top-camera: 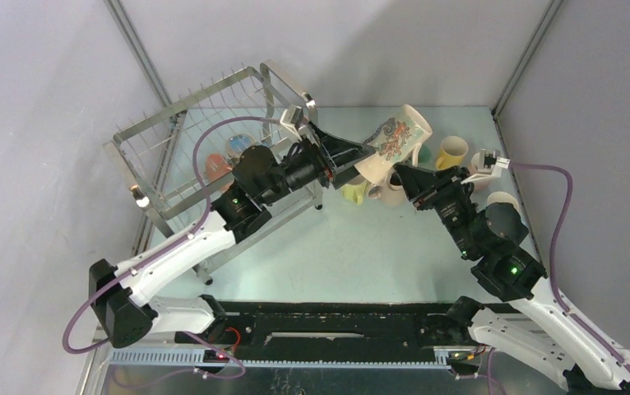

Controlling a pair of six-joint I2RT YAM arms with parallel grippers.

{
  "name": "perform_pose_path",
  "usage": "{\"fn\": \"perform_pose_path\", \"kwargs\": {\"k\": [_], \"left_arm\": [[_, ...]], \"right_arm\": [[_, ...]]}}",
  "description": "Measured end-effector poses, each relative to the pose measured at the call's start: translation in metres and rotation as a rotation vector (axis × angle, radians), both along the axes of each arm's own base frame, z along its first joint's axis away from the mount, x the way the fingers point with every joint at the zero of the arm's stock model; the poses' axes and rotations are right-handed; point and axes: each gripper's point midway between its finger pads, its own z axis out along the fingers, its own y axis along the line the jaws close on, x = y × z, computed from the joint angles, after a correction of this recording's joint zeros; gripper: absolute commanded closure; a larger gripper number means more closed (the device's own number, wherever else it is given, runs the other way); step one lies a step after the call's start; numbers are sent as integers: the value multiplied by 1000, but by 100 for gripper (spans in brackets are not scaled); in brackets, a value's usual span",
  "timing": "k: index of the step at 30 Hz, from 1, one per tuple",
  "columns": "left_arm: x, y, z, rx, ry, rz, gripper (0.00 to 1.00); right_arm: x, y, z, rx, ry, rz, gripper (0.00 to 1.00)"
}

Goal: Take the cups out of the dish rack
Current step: Place the cup at the center of the board.

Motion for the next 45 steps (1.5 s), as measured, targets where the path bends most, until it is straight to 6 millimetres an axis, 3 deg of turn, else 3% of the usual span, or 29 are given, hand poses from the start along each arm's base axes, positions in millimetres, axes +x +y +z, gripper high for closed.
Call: {"fn": "perform_pose_path", "kwargs": {"k": [8,14,20,26,34,36,45], "left_arm": [[-3,-4,32,-161,-1,-52,38],[-7,-2,53,-256,-26,-77,53],[-6,-9,58,-289,-25,-97,70],[-11,-16,67,-304,-39,-118,98],[-24,-20,80,-304,-112,-133,100],[-24,-21,80,-297,-120,-131,100],[-24,-28,68,-217,-153,-112,100]], "right_arm": [[-3,0,23,98,-44,27,100],[-10,4,42,174,-84,79,100],[-15,7,48,208,-92,111,100],[-21,2,54,243,-95,121,100],[-31,-1,59,263,-105,147,100],[-31,-2,58,257,-101,146,94],[-33,-4,37,183,-54,134,50]]}}
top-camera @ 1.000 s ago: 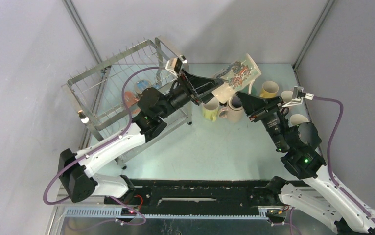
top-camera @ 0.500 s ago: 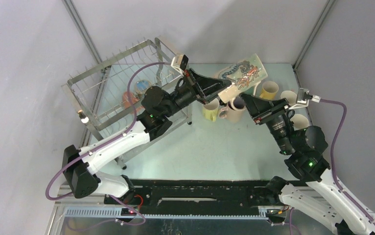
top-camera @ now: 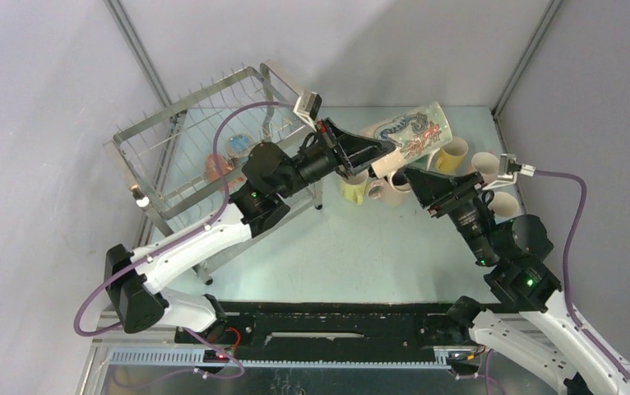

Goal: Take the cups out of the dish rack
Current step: Place the cup at the center of the board.

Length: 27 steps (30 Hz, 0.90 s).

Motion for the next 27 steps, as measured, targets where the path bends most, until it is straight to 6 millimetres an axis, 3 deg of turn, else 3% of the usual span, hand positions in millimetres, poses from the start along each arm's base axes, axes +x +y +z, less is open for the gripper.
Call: {"fn": "perform_pose_path", "kwargs": {"k": [4,8,10,14,22,27], "left_arm": [[6,-3,-10,68,-7,38,100],[15,-4,-20,124,-10,88,100],[20,-4,-24,155,-16,116,100],[32,-2,-35,241,-30,181,100],[43,7,-53,436,-94,270,100],[42,14,-77,592,-132,274,100]], "right_arm": [[-3,-1,-7,-47,-1,3,24],[-9,-6,-14,-81,4,-1,15],[-13,-10,-16,-87,5,-2,2],[-20,-27,-15,-96,18,-42,0],[-18,-85,-31,-181,152,-290,0],[-2,-95,-39,-318,214,-392,0]]}}
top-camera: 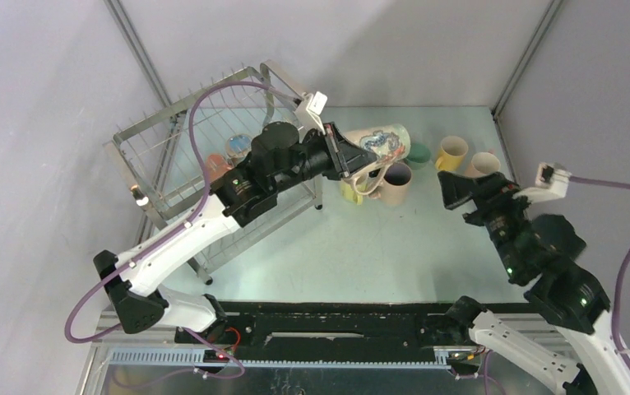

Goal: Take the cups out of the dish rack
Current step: Place the cup at the center of the board.

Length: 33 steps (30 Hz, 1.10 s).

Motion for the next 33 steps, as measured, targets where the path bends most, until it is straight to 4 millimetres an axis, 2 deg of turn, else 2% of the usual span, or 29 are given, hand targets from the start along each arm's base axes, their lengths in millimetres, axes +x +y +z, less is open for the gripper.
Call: {"fn": "perform_pose_path", "kwargs": {"k": [4,6,9,11,13,17,20,23,27,33], "left_arm": [[-3,7,-22,126,-5,5,100],[-5,11,-31,185,-8,1,100],[-8,13,-37,270,-19,-11,100],[-6,6,-34,325,-49,-23,100],[-7,-2,-34,354,-70,-39,100],[-8,-29,-36,437,-108,-83,100],[-7,-51,-48,508,-123,-114,100],[-5,-69,-68,597,-125,-146,100],[-2,-79,-96,688,-110,-168,100],[1,-72,-141,841,-72,-197,100]], "right_arm": [[29,3,-16,-110,91,-60,0],[44,-3,-26,-135,137,-96,0],[60,-23,-34,-128,194,-152,0],[63,-36,-35,-109,210,-177,0],[60,-44,-25,-83,195,-191,0],[43,-48,14,-46,95,-186,0],[23,-48,46,-30,3,-176,0],[9,-50,66,-20,-56,-180,0],[2,-53,73,-18,-72,-197,0],[0,-56,67,-21,-50,-210,0]]}}
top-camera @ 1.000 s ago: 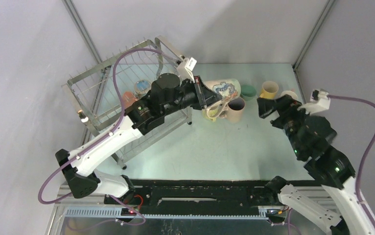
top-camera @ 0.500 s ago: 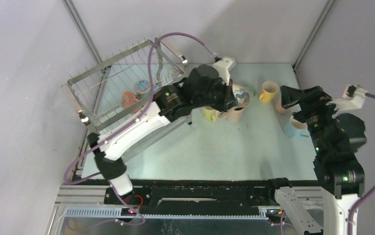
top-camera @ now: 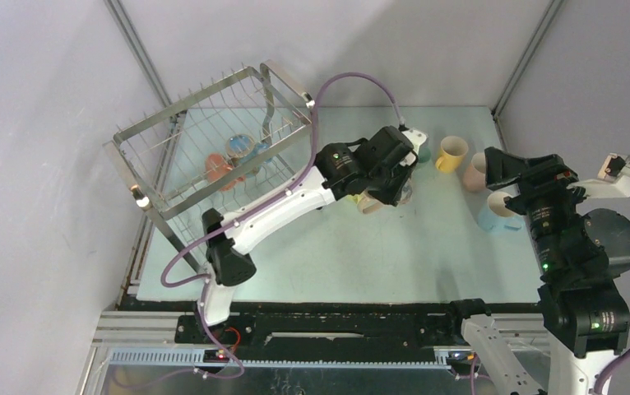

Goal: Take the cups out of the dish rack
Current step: Place the cup at the center of the board.

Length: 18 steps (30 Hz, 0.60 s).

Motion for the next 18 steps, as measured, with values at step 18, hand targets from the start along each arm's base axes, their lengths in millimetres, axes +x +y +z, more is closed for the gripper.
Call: {"fn": "perform_pose_path", "kwargs": {"k": [18], "left_arm": [[14,-46,-55,124,-76,-112,100]], "right_arm": [[-44,0,29,43,-121,17,0]]}}
